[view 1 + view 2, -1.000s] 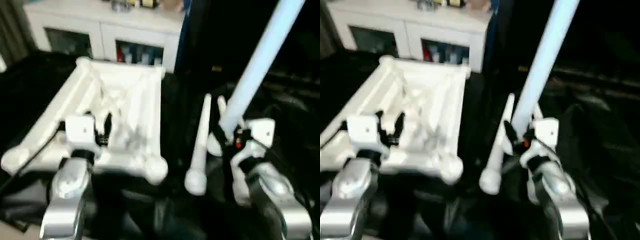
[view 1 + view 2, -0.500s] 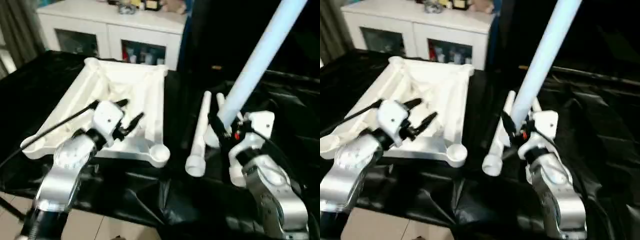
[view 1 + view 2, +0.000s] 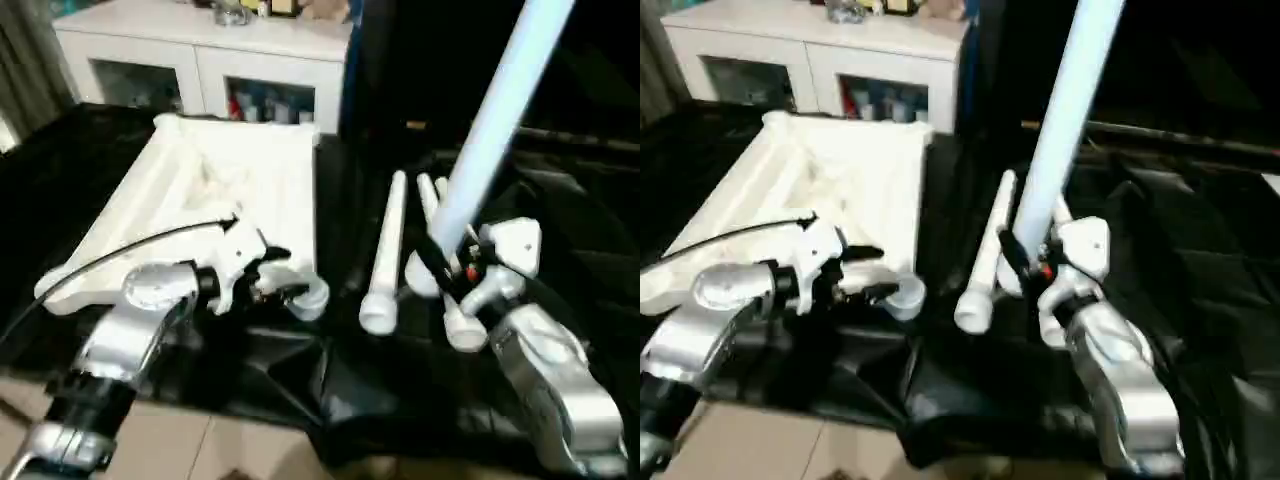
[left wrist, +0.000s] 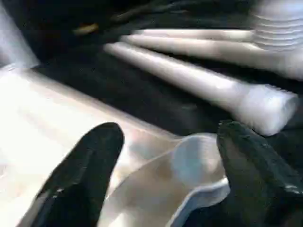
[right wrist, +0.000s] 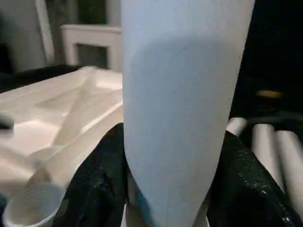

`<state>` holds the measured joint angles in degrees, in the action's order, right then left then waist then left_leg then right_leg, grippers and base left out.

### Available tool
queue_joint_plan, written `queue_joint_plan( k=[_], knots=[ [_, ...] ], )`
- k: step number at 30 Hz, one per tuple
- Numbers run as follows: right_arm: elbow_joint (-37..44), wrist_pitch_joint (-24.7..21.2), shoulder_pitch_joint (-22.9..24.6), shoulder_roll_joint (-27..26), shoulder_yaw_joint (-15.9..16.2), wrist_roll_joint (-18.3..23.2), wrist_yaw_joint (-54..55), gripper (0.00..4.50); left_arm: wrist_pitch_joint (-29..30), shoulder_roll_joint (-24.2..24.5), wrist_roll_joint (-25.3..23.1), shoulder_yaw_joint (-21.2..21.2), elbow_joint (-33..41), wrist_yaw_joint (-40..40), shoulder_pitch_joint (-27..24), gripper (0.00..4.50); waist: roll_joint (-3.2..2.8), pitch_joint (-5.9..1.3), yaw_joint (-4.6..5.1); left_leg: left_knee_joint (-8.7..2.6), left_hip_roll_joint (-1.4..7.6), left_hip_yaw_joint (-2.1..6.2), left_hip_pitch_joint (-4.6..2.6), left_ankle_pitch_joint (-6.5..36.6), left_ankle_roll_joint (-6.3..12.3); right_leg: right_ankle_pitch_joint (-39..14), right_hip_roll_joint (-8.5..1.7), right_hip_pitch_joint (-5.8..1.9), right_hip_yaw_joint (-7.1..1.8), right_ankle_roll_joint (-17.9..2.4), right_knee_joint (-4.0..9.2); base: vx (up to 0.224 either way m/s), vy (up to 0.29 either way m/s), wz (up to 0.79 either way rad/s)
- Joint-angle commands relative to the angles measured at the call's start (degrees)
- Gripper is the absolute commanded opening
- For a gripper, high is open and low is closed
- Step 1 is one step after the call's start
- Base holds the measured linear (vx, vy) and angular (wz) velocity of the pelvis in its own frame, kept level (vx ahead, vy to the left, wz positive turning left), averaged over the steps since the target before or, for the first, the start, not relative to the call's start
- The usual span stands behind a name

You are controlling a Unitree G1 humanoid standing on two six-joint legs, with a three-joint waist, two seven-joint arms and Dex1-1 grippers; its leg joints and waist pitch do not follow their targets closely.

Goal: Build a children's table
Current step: Insert table leg to table base

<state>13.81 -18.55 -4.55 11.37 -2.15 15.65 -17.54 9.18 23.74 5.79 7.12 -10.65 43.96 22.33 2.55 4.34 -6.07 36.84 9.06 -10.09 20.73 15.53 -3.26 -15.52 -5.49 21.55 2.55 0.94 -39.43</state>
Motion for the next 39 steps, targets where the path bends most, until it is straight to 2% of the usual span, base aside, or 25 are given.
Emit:
queue_joint_plan(
  k=[1, 3, 6, 10, 11, 13, 16, 17, 20, 22, 23, 24, 25, 26, 27, 28, 29, 31, 32, 33, 34, 35, 37, 38, 39],
  knots=[
    [2.5, -0.4, 1.3, -1.1, -1.8, 0.8, 2.0, 1.88, -1.0, -3.5, -1.2, -4.3, 3.7, -11.3, -2.1, 3.68, -0.35, -3.79, -1.20, -0.43, 1.21, 4.59, 1.44, -6.4, 0.13, -45.9, -8.05, -2.55, -5.98, -3.4, 11.08, 0.107, -0.106, -0.09],
    [3.1, -0.4, 2.3, -1.8, -2.7, 0.8, 3.4, 1.88, 3.1, -6.3, -1.4, -7.4, 6.6, -17.8, -4.0, 3.68, -1.74, -4.05, -0.56, -5.94, 3.97, 3.26, -1.71, 7.3, -2.25, -12.2, -1.32, 0.48, -2.70, -8.3, 6.51, 0.025, -0.003, 0.12],
    [3.5, -0.3, 4.1, -2.7, -3.5, 0.8, 4.9, 1.88, 7.9, -9.9, -2.3, -10.1, 11.0, -24.6, -7.8, 3.68, -1.75, -3.68, 0.57, -6.62, 3.65, 2.41, -0.57, 14.3, -1.55, -11.0, -1.89, -0.07, -2.96, -11.2, 7.48, -0.009, -0.012, 0.15],
    [4.2, -0.6, 5.2, -3.8, -4.0, 1.2, 6.2, 1.88, 7.8, -14.0, -3.1, -11.2, 16.9, -29.8, -13.8, 3.68, -0.44, -3.89, -1.23, -3.56, 2.57, 2.04, 1.95, 4.9, 7.10, -22.2, -8.55, -2.41, -6.80, -7.8, 11.54, 0.000, 0.000, 0.00],
    [4.1, -0.6, 4.9, -4.0, -3.9, 1.2, 6.3, 1.88, 7.7, -14.3, -3.5, -11.1, 17.4, -30.7, -14.3, 3.68, -0.29, -4.15, -2.25, -0.48, 2.77, 3.21, 3.05, 2.2, 9.44, -24.1, -12.36, -3.08, -9.38, -7.5, 12.69, 0.012, 0.059, 0.02],
    [4.1, -0.7, 4.6, -4.3, -3.9, 1.3, 6.5, 1.88, 7.9, -14.3, -4.0, -11.0, 18.0, -31.7, -14.3, 3.68, -0.99, -4.10, -2.70, 2.32, 3.34, 5.75, 5.31, 0.7, 9.25, -22.4, -14.86, -3.76, -10.65, -10.2, 12.99, 0.016, 0.099, -0.03],
    [4.1, -0.2, 4.1, -4.7, -3.7, 1.5, 6.7, 1.88, 9.4, -13.9, -4.2, -11.1, 19.2, -32.4, -14.0, 3.68, -2.05, -4.15, -1.75, -4.02, 2.30, 4.25, 2.20, -1.9, 13.89, -16.0, -5.41, -1.12, -4.76, -11.5, 10.28, 0.014, 0.188, 0.00],
    [4.1, 0.0, 4.1, -4.8, -3.6, 1.5, 6.7, 1.88, 9.7, -13.9, -4.3, -11.3, 19.5, -32.6, -14.0, 3.68, -3.56, -4.78, 1.89, -5.89, 1.63, 4.39, -3.38, -8.2, 26.06, -7.3, 3.00, 3.54, 1.09, -7.4, 3.37, 0.015, 0.236, 0.11],
    [4.2, 0.4, 4.5, -5.1, -3.5, 1.0, 7.0, 1.88, 9.5, -14.1, -6.8, -11.7, 19.4, -35.2, -13.8, 3.68, -3.87, -4.53, 2.00, -7.16, 4.32, 5.09, -2.26, -17.4, 34.26, -4.4, 2.31, 5.64, 3.35, 1.4, -3.90, -0.007, 0.230, 0.09],
    [4.3, 0.5, 4.6, -5.1, -3.4, 0.9, 7.1, 1.88, 8.6, -13.3, -9.5, -10.6, 19.1, -36.5, -13.5, 3.68, -2.03, -4.17, 1.76, -7.61, 5.28, 4.97, -0.44, -12.3, 30.07, -2.4, -0.13, 3.76, 1.38, 1.5, -1.16, -0.063, 0.157, -0.08],
    [4.4, 0.6, 4.6, -5.2, -3.4, 0.9, 7.1, 1.88, 7.9, -13.0, -10.5, -9.9, 19.1, -36.7, -13.6, 3.68, -0.32, -4.36, -1.33, -1.41, 3.82, 5.38, 1.74, 5.1, 11.75, -5.5, -12.44, 0.96, -7.39, -2.9, 7.68, -0.093, 0.137, -0.02],
    [4.4, 0.6, 4.7, -5.2, -3.4, 0.8, 7.2, 1.88, 7.7, -13.1, -10.4, -9.7, 19.2, -36.8, -13.6, 3.68, -0.60, -3.95, -0.91, -0.62, 4.05, 6.42, 1.15, 5.6, 7.18, -8.8, -13.03, 0.26, -6.55, -7.3, 8.54, -0.093, 0.125, -0.06],
    [4.4, 0.6, 4.7, -5.3, -3.3, 0.8, 7.2, 1.88, 8.1, -13.6, -9.7, -10.0, 19.1, -37.1, -13.6, 3.68, -3.10, -3.65, 1.13, -4.36, 6.41, 8.87, -0.06, 15.5, -0.14, -17.1, -4.02, 0.19, -0.83, -9.5, 7.36, -0.093, 0.125, -0.06],
    [4.4, 0.7, 4.7, -5.4, -3.3, 0.7, 7.2, 1.88, 8.6, -14.2, -8.9, -10.3, 19.1, -37.5, -13.6, 3.68, -5.06, -3.75, 2.12, -8.50, 11.21, 12.44, -0.80, 25.7, -5.28, -15.2, -0.30, 0.71, 0.45, -5.4, 3.74, -0.093, 0.119, -0.13],
    [4.3, 0.6, 4.6, -5.4, -3.5, 0.7, 7.1, 1.88, 9.4, -14.8, -8.1, -10.9, 19.6, -38.3, -13.9, 3.68, -5.75, -3.89, 2.52, -12.58, 10.64, 10.93, 1.41, 34.3, -13.94, -4.3, 3.68, 1.89, 3.51, 0.8, -5.57, -0.100, 0.097, -0.01],
    [4.3, 0.6, 4.6, -5.4, -3.5, 0.7, 7.1, 1.88, 9.6, -14.8, -8.1, -10.9, 19.7, -38.3, -13.9, 3.68, -5.75, -3.89, 2.52, -12.58, 10.64, 10.93, 1.41, 34.3, -13.94, -4.3, 3.68, 1.89, 3.51, 0.8, -5.57, -0.100, 0.097, -0.01],
    [4.1, 0.5, 4.4, -5.3, -3.4, 0.7, 7.1, 1.88, 9.5, -15.3, -6.9, -11.8, 20.6, -38.3, -14.2, 3.68, -6.34, -4.32, 2.07, -11.97, 6.50, 7.81, 1.10, 36.7, -12.80, -1.3, 3.95, 1.49, 4.39, -1.4, -4.35, -0.102, 0.033, 0.03],
    [3.7, 0.4, 4.3, -5.0, -3.1, 0.5, 7.0, 1.88, 9.5, -15.8, -6.3, -12.8, 21.9, -38.3, -14.6, 3.68, -5.74, -4.94, 2.40, -12.36, 4.20, 7.63, 0.39, 36.3, -10.24, -1.3, 2.11, -0.34, 3.21, -2.6, 0.08, -0.090, -0.038, 0.01],
    [3.5, 0.4, 4.2, -4.8, -2.9, 0.2, 7.0, 1.88, 10.2, -16.1, -6.2, -13.3, 22.4, -38.8, -14.9, 3.68, -2.74, -5.99, 2.65, -10.13, 2.20, 7.30, 0.30, 28.8, -9.80, -1.7, -2.55, -1.32, 0.26, -3.0, 5.15, -0.079, -0.074, -0.11],
    [3.4, 0.4, 4.2, -4.8, -2.9, 0.2, 7.0, 1.88, 10.1, -16.4, -5.8, -13.6, 22.6, -38.8, -15.0, 3.68, -0.81, -4.86, 1.12, -3.14, 1.16, 7.16, 2.31, 15.1, -5.55, -15.9, -12.62, -1.99, -3.43, -3.7, 10.21, -0.082, -0.073, -0.24],
    [3.3, 0.4, 4.1, -4.8, -2.9, 0.1, 7.0, 1.88, 9.9, -16.7, -5.3, -13.8, 22.9, -38.9, -15.1, 3.68, -0.81, -4.86, 1.12, -3.14, 1.16, 7.16, 2.31, 15.1, -5.55, -15.9, -12.62, -1.99, -3.43, -3.7, 10.21, -0.082, -0.073, -0.24],
    [2.9, 0.6, 4.0, -4.3, -2.8, -0.8, 7.2, 1.88, 8.4, -17.7, -3.4, -14.4, 24.0, -38.4, -16.4, 3.68, -0.56, -3.59, -0.24, 1.11, -0.32, 6.67, 4.45, -4.9, -0.79, -25.1, -11.68, -4.25, -1.24, -1.5, 12.42, -0.074, -0.058, -0.42],
    [2.7, 0.8, 3.9, -4.3, -2.8, -1.0, 7.1, 1.88, 8.1, -18.1, -2.4, -14.3, 24.7, -37.9, -17.4, 3.68, -2.79, -3.56, 0.53, -5.30, 2.83, 7.14, 3.21, 3.7, -2.95, -25.4, -6.50, -5.19, 2.70, -5.3, 10.46, -0.045, 0.004, -0.47],
    [2.6, 0.9, 3.8, -4.3, -2.9, -1.1, 7.1, 1.88, 7.9, -18.3, -1.9, -14.1, 25.1, -37.6, -18.0, 3.68, -3.08, -4.07, 2.22, -7.59, 4.93, 8.35, 1.89, 18.6, -4.13, -19.1, -3.53, -3.64, 2.42, -4.5, 8.22, -0.033, 0.025, -0.23],
    [2.4, 1.4, 3.8, -3.9, -2.8, -2.2, 7.4, 1.88, 7.6, -18.5, -1.6, -13.6, 26.0, -37.2, -19.2, 3.68, -3.26, -4.09, 2.62, -8.22, 4.57, 8.32, 1.67, 25.4, -4.53, -14.3, -4.19, -4.12, 1.80, -5.7, 8.06, 0.000, 0.000, 0.00]
  ],
)
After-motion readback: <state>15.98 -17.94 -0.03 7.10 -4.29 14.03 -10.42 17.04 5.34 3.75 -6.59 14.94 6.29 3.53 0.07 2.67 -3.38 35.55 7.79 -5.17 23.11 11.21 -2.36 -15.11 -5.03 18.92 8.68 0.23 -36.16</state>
